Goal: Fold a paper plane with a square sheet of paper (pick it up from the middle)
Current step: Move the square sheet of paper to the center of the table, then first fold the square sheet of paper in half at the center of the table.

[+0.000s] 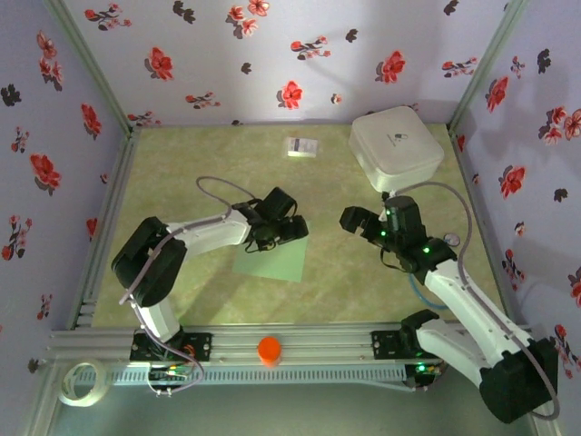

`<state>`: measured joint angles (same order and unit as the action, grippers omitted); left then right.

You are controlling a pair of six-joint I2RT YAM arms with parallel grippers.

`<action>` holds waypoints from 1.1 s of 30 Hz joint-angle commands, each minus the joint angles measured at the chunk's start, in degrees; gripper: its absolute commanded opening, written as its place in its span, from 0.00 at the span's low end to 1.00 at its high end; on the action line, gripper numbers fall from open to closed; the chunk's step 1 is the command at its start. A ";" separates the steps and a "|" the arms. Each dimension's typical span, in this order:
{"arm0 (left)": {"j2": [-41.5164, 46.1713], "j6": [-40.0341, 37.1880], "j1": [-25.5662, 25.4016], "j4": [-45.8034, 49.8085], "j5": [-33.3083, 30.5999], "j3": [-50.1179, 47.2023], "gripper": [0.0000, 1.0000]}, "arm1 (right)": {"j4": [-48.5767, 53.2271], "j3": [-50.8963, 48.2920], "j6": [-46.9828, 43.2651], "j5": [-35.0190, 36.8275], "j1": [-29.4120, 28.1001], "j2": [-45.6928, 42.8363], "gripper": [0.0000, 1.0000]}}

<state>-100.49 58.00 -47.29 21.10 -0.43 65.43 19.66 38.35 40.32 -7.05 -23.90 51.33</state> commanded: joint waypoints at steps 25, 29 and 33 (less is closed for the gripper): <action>-14.78 -21.00 4.63 30.37 3.21 19.56 0.92 | -11.67 -4.16 5.15 -8.51 0.96 5.10 0.99; -15.44 -21.13 4.61 30.20 2.66 19.81 0.92 | -11.44 -4.20 5.12 -8.24 0.95 5.20 0.99; -16.35 -21.08 4.62 31.08 1.66 20.51 0.93 | -11.16 -4.16 5.04 -8.46 0.96 5.29 0.99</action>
<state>-115.63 35.73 -42.74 49.87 1.96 84.20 8.80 33.85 44.62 -14.87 -23.24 56.34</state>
